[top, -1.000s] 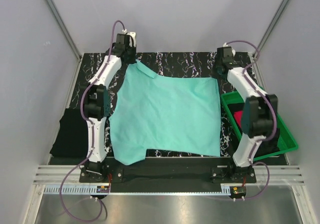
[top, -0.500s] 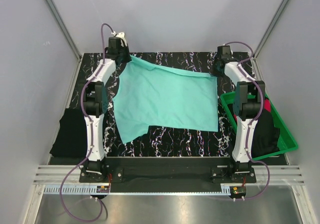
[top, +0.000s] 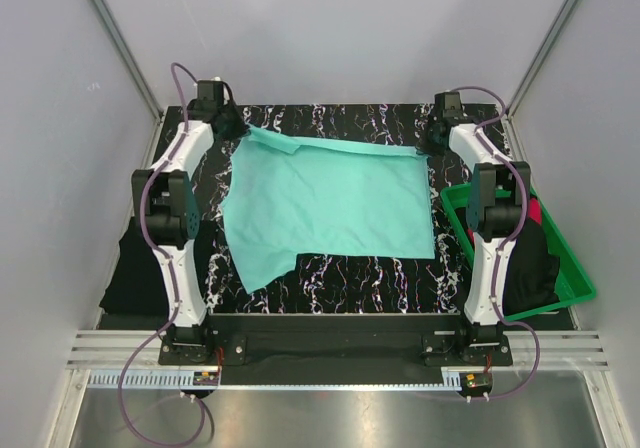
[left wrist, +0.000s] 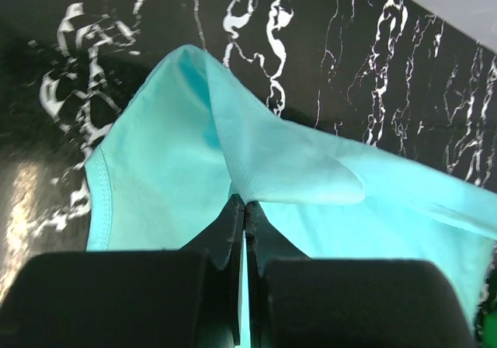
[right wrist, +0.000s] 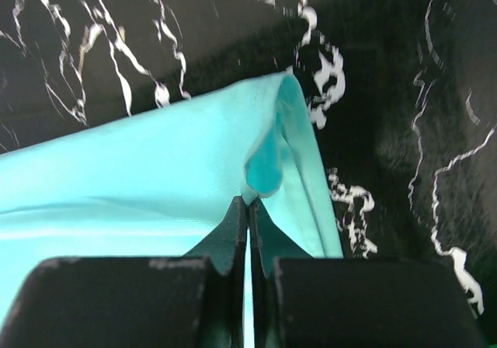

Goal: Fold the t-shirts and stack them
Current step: Fold the tshirt

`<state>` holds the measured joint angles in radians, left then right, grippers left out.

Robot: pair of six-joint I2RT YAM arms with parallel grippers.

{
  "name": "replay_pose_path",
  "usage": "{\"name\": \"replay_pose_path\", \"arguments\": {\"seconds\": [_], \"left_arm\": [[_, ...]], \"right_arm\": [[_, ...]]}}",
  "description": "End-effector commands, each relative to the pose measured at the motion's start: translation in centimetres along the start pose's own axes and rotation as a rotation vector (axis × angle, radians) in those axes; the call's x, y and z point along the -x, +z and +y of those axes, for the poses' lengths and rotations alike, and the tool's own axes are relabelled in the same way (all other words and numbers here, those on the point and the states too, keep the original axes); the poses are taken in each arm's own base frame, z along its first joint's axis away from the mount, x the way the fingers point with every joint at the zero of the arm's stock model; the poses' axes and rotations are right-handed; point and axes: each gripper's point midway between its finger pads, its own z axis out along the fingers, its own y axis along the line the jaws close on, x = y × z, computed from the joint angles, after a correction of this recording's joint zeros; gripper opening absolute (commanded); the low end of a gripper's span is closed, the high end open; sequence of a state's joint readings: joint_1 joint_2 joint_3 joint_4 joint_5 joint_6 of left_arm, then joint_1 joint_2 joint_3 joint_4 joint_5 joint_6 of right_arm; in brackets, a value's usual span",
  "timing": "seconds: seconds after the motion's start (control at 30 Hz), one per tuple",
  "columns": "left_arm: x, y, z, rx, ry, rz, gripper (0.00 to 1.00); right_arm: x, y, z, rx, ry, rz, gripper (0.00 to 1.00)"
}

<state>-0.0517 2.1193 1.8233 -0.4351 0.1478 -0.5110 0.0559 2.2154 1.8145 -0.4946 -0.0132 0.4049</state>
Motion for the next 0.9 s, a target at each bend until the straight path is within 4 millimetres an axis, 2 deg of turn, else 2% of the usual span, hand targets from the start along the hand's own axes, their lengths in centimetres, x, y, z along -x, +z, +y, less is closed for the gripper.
{"name": "replay_pose_path", "arguments": {"seconds": [0.0, 0.17, 0.3, 0.47, 0.63, 0.87], "left_arm": [[1.3, -3.8, -0.6, -0.015, -0.056, -0.006, 0.0], [-0.8, -4.9, 0.3, -0.011, -0.093, 0.078, 0.0], [-2.2, -6.1, 0.0, -0.032, -0.118, 0.114, 0.0], [-4.3, -6.8, 1.1, -0.001, -0.133, 0.156, 0.05], [-5.4, -7.7, 1.4, 0.011, -0.144, 0.185, 0.04], [-6.9, -8.8, 3.1, 0.082, -0.137, 0.2, 0.04]], "right_arm": [[1.3, -3.1, 0.9, 0.038, 0.02, -0.027, 0.0], [0.6, -3.9, 0.5, 0.022, 0.012, -0.004, 0.0], [0.4, -4.4, 0.3, 0.019, 0.004, -0.002, 0.0], [-0.1, -5.0, 0.2, 0.016, 0.003, 0.01, 0.0], [-0.7, -6.0, -0.2, 0.006, 0.009, 0.025, 0.0], [-2.2, -6.6, -0.4, 0.014, 0.02, 0.059, 0.0]]}}
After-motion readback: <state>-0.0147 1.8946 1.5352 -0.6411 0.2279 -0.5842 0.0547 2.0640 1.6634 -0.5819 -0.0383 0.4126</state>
